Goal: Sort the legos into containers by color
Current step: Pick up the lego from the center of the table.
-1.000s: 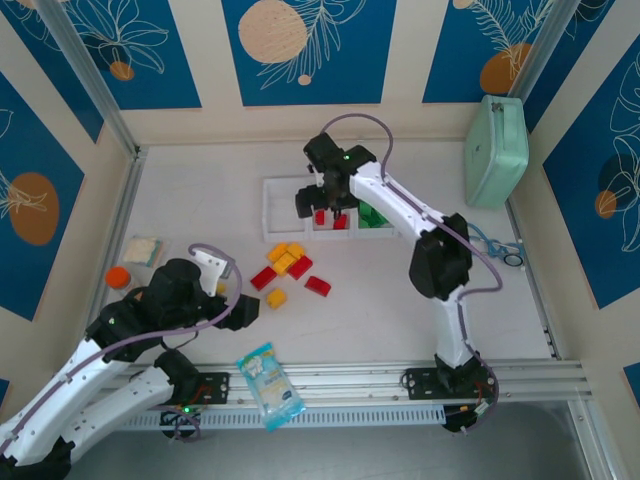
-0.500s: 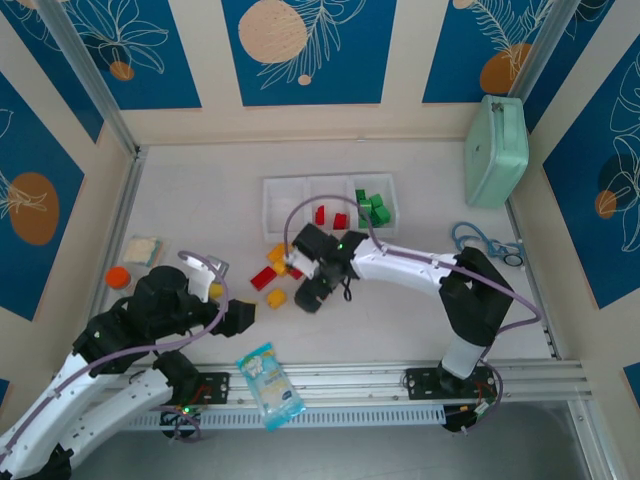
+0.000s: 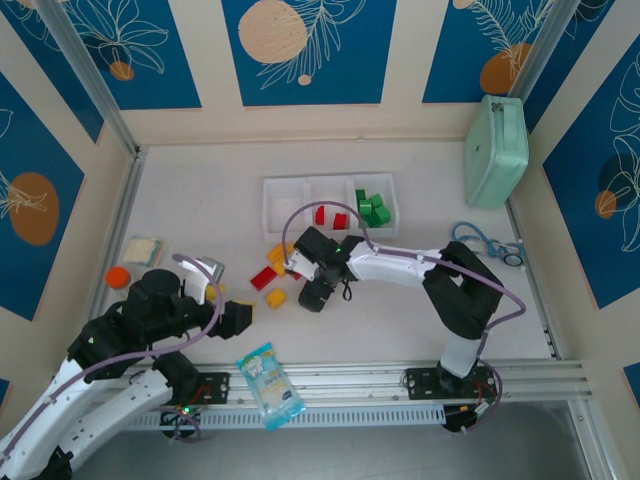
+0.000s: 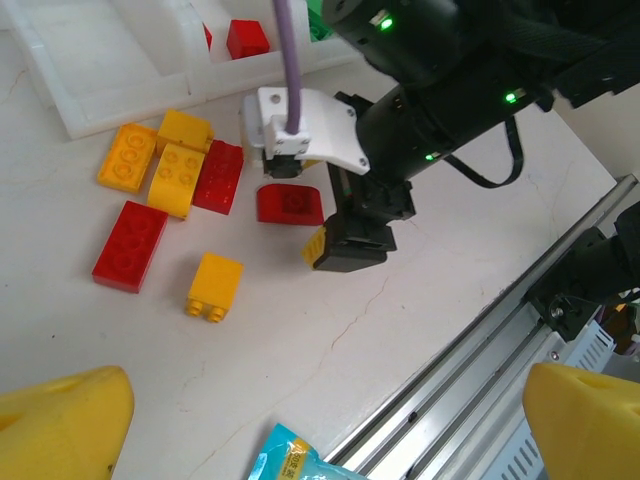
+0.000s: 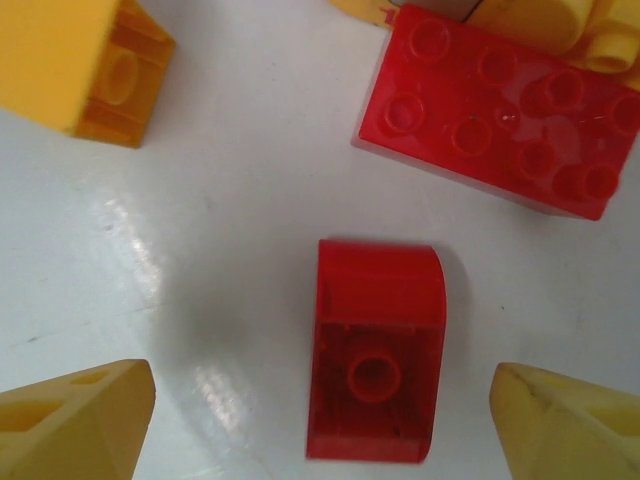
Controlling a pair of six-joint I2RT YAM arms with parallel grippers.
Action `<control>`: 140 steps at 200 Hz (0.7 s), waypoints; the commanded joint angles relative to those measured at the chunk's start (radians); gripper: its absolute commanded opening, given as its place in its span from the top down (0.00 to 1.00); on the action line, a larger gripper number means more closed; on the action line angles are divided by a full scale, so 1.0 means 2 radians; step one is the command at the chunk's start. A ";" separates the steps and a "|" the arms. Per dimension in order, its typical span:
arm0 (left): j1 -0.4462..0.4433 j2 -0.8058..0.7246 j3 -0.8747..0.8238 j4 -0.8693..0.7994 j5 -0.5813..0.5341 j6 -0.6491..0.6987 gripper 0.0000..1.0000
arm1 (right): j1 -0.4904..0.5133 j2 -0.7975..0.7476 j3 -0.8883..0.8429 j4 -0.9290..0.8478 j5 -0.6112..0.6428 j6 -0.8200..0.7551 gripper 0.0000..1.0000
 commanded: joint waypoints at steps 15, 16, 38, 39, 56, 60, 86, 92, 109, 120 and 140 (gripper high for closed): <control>0.003 -0.004 -0.006 0.010 -0.009 0.004 0.01 | -0.009 0.028 0.029 -0.019 -0.011 -0.012 0.19; 0.003 -0.004 -0.006 0.010 -0.008 0.004 0.01 | -0.010 0.028 0.030 -0.020 -0.012 -0.012 0.19; 0.003 0.001 -0.007 0.010 -0.008 0.003 0.01 | -0.019 0.039 0.037 -0.026 -0.012 -0.009 0.24; 0.003 0.001 -0.007 0.010 -0.008 0.003 0.00 | -0.019 0.040 0.038 -0.026 -0.012 -0.009 0.24; 0.004 0.004 -0.007 0.010 -0.008 0.003 0.01 | -0.023 0.051 0.046 -0.035 -0.005 -0.013 0.26; 0.004 0.005 -0.008 0.010 -0.007 0.003 0.01 | -0.022 0.055 0.048 -0.038 -0.002 -0.013 0.26; 0.004 0.011 -0.008 0.010 -0.008 0.003 0.01 | -0.022 0.077 0.061 -0.047 0.006 -0.009 0.37; 0.003 0.012 -0.008 0.010 -0.009 0.003 0.01 | -0.022 0.084 0.064 -0.050 0.010 -0.006 0.40; 0.004 0.013 -0.007 0.008 -0.012 0.001 0.01 | -0.016 0.098 0.070 -0.058 0.024 -0.002 0.46; 0.003 0.013 -0.007 0.008 -0.013 0.001 0.01 | -0.010 0.105 0.073 -0.061 0.037 -0.001 0.54; 0.003 0.013 -0.007 0.007 -0.018 0.001 0.00 | 0.000 0.113 0.089 -0.075 0.054 0.009 0.72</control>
